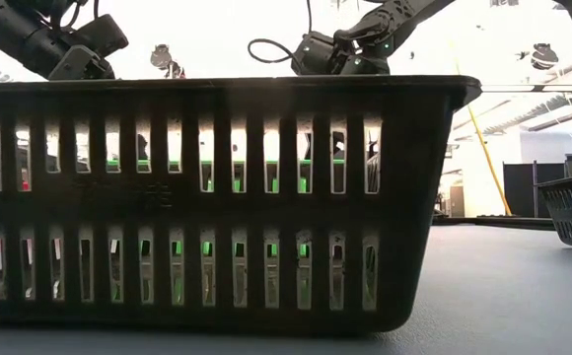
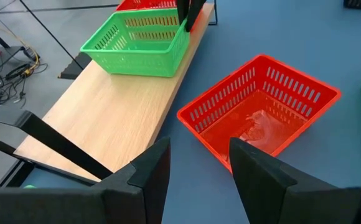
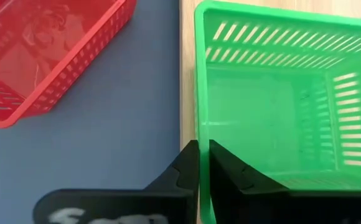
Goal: Stack baskets on shelf by color
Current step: Put the top right green bin on the shelf
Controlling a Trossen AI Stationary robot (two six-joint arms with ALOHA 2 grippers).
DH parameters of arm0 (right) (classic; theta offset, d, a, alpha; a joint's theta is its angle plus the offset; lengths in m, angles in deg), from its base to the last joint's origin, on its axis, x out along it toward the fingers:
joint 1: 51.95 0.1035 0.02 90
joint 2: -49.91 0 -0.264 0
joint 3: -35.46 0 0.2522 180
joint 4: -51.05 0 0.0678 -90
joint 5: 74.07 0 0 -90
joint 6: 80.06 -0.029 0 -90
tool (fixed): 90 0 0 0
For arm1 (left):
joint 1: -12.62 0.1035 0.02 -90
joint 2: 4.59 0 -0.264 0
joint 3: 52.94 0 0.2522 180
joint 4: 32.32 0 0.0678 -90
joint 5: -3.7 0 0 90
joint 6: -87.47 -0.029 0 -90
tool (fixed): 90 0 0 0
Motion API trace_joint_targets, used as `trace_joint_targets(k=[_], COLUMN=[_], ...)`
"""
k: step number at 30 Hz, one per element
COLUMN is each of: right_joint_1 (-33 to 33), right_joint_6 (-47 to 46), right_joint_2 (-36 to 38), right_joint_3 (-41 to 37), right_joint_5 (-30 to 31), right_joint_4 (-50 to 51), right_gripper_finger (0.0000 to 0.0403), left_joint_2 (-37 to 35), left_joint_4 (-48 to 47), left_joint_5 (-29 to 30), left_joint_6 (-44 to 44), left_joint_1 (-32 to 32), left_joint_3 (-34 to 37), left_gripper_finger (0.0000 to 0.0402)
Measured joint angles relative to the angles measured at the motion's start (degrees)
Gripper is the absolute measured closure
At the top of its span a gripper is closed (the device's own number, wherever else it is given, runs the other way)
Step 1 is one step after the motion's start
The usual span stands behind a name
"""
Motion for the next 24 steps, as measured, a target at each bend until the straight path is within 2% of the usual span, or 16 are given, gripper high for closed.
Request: trace_joint_targets(k=[6, 13, 19, 24], right_joint_1=[0.0, 0.0, 0.04, 0.38], right_joint_6=[-0.63, -0.72, -2.86, -3.13], right_joint_2=[0.0, 0.0, 0.0, 0.0], right_joint_3=[0.04, 0.04, 0.04, 0.04], right_joint_5=[0.23, 0.22, 0.44, 9.21], right_joint_4=[0.41, -3.6, -2.03, -0.51], right_gripper_finger=[0.0385, 0.0372, 0.034, 0.0295], left_joint_2=[0.01, 0.02, 0.0, 0.01], left_joint_4=[-0.02, -0.02, -0.02, -0.02], left_joint_5=[0.0, 0.0, 0.0, 0.0], left_joint_6=[0.02, 0.52, 1.69, 3.28], left_joint_1=[0.0, 0.02, 0.0, 0.0], left_joint_3=[0.0, 0.0, 0.0, -0.01], left_gripper_finger=[0.0234, 0.0234, 0.0234, 0.0234])
